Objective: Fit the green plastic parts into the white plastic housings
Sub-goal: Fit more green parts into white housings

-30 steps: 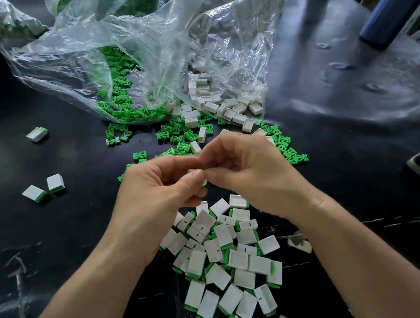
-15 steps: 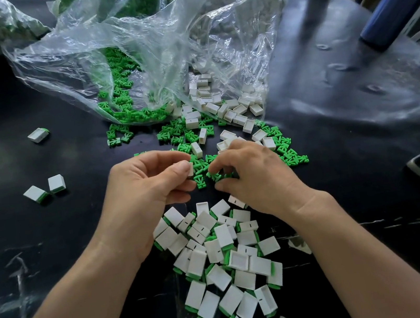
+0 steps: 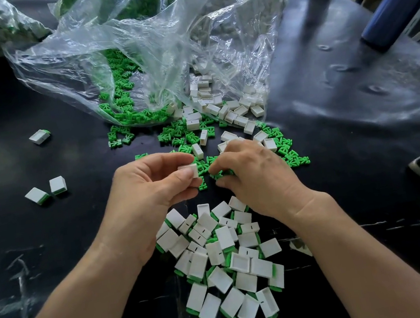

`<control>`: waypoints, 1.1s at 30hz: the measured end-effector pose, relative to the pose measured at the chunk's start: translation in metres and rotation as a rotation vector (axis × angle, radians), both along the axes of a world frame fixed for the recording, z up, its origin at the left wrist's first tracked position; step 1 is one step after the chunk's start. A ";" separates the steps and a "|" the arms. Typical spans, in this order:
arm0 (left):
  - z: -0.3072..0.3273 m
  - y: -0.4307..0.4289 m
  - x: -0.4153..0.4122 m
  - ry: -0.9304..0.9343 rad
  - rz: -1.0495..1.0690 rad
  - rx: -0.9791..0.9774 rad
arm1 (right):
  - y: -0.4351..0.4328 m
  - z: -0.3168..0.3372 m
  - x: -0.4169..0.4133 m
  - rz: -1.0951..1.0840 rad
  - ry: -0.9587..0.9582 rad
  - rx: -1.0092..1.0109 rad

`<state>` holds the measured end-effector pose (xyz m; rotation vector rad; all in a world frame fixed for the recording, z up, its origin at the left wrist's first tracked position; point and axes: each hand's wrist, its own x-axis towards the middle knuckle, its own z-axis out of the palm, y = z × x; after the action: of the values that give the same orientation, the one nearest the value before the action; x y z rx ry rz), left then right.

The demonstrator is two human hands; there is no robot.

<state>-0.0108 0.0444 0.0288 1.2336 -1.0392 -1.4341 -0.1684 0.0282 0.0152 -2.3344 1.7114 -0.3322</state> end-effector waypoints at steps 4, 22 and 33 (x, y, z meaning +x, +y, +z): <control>0.001 0.001 -0.002 0.080 -0.026 0.025 | -0.001 -0.003 0.000 -0.013 -0.067 -0.036; 0.000 0.002 0.000 -0.077 -0.054 -0.072 | 0.011 0.016 0.005 -0.059 -0.867 0.016; 0.005 0.005 -0.004 -0.011 -0.075 -0.084 | 0.015 0.024 0.008 -0.009 -0.991 0.029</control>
<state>-0.0151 0.0493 0.0335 1.1538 -1.1522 -1.4272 -0.1609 0.0437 0.0396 -1.6335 1.1805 -1.1968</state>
